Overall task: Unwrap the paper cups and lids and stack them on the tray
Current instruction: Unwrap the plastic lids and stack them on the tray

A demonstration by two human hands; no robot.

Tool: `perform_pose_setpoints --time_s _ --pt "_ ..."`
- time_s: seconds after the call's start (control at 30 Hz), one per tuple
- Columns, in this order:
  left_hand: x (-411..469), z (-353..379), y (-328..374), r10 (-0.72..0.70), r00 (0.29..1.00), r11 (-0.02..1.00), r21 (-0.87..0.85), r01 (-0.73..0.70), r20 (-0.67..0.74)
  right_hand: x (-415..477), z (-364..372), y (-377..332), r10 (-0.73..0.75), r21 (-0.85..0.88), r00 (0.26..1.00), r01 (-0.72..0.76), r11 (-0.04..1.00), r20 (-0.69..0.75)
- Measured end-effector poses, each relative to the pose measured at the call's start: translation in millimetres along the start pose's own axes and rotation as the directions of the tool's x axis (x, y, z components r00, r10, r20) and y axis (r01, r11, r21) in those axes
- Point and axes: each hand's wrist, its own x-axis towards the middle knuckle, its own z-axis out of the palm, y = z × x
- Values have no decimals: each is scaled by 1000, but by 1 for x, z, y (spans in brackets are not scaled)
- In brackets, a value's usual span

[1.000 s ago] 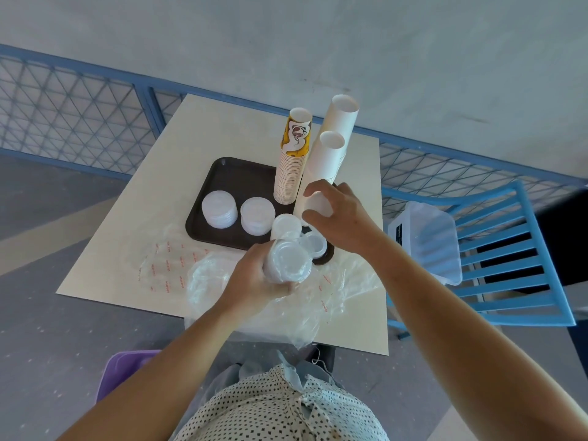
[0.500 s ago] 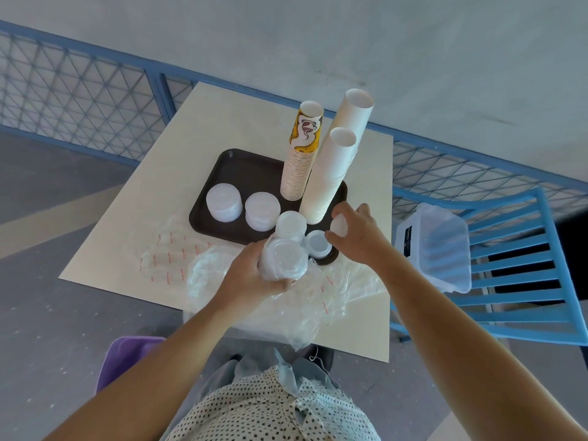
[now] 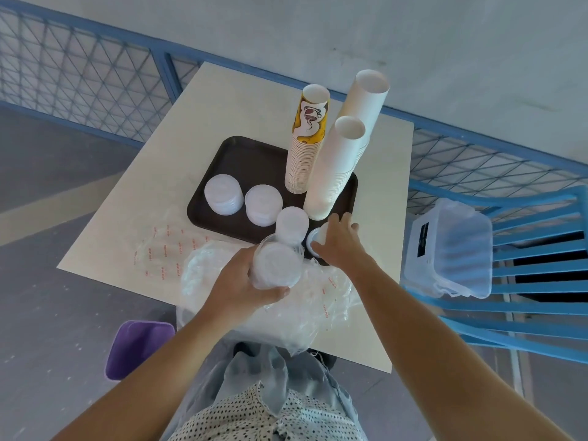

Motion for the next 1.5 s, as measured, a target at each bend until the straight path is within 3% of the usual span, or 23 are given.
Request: perform_pose_setpoints --time_s 0.7,1.07,1.37,1.43,1.5 --pt "-4 0 -8 8 1000 1000 20 -7 -11 10 29 -7 -29 -95 999 26 995 -30" --pt "-5 2 -10 -20 1000 999 32 21 -13 8 24 -5 -16 -51 1000 15 999 -13" --pt "-4 2 -10 -11 1000 1000 10 11 -12 -34 -39 -6 -42 -130 992 58 990 121" --pt "-3 1 -9 -3 1000 1000 -5 3 -11 -53 -66 -9 -73 -90 994 81 993 83" --pt "-2 2 -8 13 1000 1000 -16 -13 -12 -74 -92 -16 -161 25 986 163 986 -48"
